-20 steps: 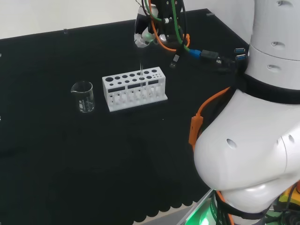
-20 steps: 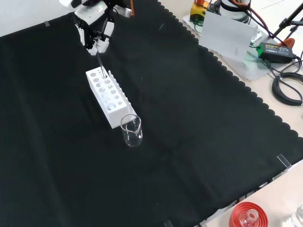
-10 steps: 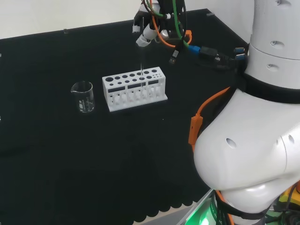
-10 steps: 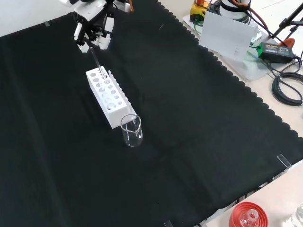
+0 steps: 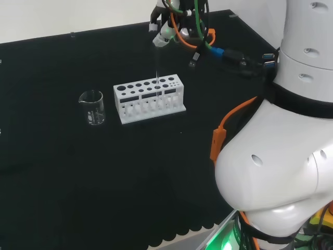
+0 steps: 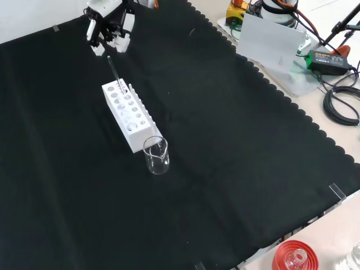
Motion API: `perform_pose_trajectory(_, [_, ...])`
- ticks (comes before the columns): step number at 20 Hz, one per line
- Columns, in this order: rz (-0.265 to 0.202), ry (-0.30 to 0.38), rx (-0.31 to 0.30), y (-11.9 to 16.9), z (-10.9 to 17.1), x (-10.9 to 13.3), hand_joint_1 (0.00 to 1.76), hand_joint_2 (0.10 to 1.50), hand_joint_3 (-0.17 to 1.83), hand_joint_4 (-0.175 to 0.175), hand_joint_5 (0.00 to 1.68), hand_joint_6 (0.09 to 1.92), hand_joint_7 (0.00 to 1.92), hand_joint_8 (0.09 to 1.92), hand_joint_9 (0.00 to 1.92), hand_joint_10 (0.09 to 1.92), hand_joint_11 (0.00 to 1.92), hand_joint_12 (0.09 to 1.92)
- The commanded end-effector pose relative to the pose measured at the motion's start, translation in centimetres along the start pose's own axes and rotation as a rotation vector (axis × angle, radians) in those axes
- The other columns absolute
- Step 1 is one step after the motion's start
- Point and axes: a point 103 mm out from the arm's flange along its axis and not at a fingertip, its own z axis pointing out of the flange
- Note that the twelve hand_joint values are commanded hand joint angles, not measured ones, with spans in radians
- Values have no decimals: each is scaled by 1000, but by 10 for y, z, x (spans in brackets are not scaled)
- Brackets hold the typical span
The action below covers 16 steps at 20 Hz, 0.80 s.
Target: Put the glass rod back on the white test tube rack.
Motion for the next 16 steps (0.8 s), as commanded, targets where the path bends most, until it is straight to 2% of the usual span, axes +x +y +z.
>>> perform_pose_trajectory(1, [17,8,-14,-8,-12,-6,1263,927,-175,-175,708,807,1701,419,1920,203,1920,499])
perform_pose_trajectory(6, [20,7,-22,-14,-18,-5,1249,935,-175,-175,1014,696,1712,411,1920,204,1920,507])
perform_pose_trajectory(9, [27,-11,-24,-15,-17,-2,1224,1020,-175,-175,1316,401,1699,418,1914,173,1851,526])
perform_pose_trajectory(11, [32,-30,-15,-15,-15,1,1223,1035,-175,-175,1372,335,1681,451,1905,157,1768,604])
perform_pose_trajectory(16, [28,-29,-13,-15,-14,6,1221,1049,-175,-175,1347,407,1668,526,1901,173,1689,732])
